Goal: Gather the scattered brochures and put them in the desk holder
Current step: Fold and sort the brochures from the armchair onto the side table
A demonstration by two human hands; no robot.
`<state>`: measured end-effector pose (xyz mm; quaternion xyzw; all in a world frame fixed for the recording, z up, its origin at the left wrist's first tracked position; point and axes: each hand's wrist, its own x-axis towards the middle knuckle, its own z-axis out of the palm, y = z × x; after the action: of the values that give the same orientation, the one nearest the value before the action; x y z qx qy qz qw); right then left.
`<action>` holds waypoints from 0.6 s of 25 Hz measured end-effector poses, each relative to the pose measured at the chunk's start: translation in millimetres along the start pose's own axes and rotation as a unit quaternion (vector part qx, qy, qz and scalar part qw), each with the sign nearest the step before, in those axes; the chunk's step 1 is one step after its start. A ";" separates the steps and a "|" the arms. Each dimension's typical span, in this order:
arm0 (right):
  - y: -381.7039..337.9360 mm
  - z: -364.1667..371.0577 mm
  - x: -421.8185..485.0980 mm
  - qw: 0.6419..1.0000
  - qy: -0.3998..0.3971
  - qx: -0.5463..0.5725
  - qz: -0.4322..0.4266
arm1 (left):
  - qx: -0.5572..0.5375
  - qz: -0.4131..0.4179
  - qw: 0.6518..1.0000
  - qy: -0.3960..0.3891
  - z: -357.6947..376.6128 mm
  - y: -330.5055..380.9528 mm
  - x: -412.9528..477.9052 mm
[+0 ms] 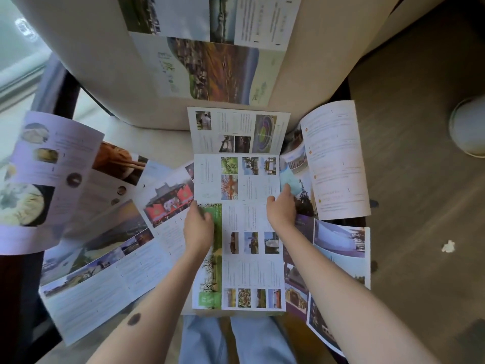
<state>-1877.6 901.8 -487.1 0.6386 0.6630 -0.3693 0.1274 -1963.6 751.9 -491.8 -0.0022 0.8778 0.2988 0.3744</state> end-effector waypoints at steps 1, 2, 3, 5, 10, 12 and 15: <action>-2.1 -1.6 1.2 1.000 0.000 0.029 0.009 | -0.008 -0.010 1.000 -0.009 -1.1 1.5 1.4; -4.3 -3.7 1.4 0.998 -0.004 0.062 0.014 | -0.011 -0.018 1.000 -0.021 -2.0 2.5 2.9; -5.7 -5.4 0.9 0.996 -0.012 0.093 0.009 | -0.008 -0.021 0.999 -0.031 -2.8 2.5 3.6; -7.8 -8.3 -3.6 0.992 -0.025 0.124 -0.019 | -0.001 -0.016 0.999 -0.040 -5.9 0.6 3.1; -19.9 -19.7 -25.3 0.986 -0.060 0.141 -0.070 | -0.031 0.012 0.999 -0.002 -32.1 -0.7 0.0; -27.5 -23.6 -41.4 0.972 -0.107 0.182 -0.099 | -0.034 0.020 0.999 0.023 -50.1 1.9 1.0; -37.9 -30.9 -70.9 0.948 -0.148 0.254 -0.122 | -0.039 0.021 0.998 0.038 -79.9 1.9 -0.9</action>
<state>-1893.1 871.9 -407.9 0.5020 0.5938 -0.6287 0.0115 -2015.8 711.1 -447.0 -0.0098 0.8789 0.3407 0.3337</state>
